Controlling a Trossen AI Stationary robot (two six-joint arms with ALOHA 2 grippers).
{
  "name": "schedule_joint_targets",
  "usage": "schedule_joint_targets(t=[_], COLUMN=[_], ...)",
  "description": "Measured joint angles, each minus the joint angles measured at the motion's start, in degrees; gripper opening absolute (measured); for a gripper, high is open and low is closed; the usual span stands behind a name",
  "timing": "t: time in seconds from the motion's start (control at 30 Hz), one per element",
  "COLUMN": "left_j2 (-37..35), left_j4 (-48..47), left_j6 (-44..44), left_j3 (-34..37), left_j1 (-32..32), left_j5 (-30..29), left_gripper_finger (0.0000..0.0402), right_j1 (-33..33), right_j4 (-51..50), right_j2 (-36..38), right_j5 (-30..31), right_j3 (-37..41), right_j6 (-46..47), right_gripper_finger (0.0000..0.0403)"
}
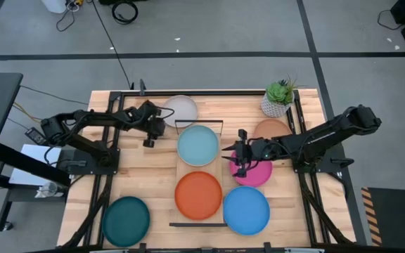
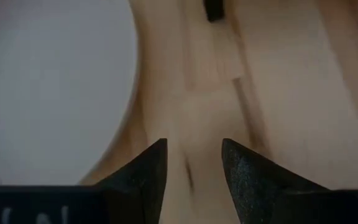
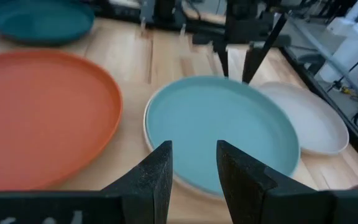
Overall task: Place and stack plates onto a shelf
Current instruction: Stack the gray plate on top of the light blue plate on the shelf
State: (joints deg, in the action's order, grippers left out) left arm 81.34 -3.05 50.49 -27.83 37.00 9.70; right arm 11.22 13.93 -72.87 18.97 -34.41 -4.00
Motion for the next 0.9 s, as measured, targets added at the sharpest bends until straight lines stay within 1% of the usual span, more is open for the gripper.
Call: schedule_joint_targets(t=[0.1, 0.2, 0.43, 0.53, 0.63, 0.77, 0.9], left_j2=[0.0, 0.0, 0.0, -0.5, -0.5, 0.7, 2.0], left_j4=[3.1, 6.4, 6.7, 6.1, 6.1, 6.5, 6.5], left_j6=[1.1, -0.1, 0.3, 0.8, 3.9, 6.7, 6.7], left_j3=[0.8, 0.7, 0.4, -0.9, -1.6, -1.6, -1.6], left_j1=[0.2, -1.0, -1.9, -2.0, -2.3, -0.5, 0.7], left_j5=[-0.4, -3.4, -6.5, -6.5, -4.7, -3.4, -3.5], left_gripper_finger=[0.0158, 0.0158, 0.0158, 0.0158, 0.0158, 0.0157, 0.0157], right_j1=[0.0, 0.1, 0.9, 1.1, 1.2, 1.2, 1.2], right_j4=[0.3, 0.4, 0.5, 0.4, 0.2, 0.7, 1.1], right_j2=[-0.3, -0.3, -0.2, -0.2, -0.2, -0.2, -0.2], right_j5=[-0.3, -0.4, -0.4, -0.4, -0.5, -0.5, -0.6], right_j3=[0.0, 0.0, 0.0, 0.0, 0.0, 0.0, 0.0], right_j6=[0.2, 0.8, 0.9, 1.0, 1.1, 1.5, 2.2], right_gripper_finger=[0.0131, 0.0131, 0.0131, 0.0131, 0.0131, 0.0131, 0.0131])
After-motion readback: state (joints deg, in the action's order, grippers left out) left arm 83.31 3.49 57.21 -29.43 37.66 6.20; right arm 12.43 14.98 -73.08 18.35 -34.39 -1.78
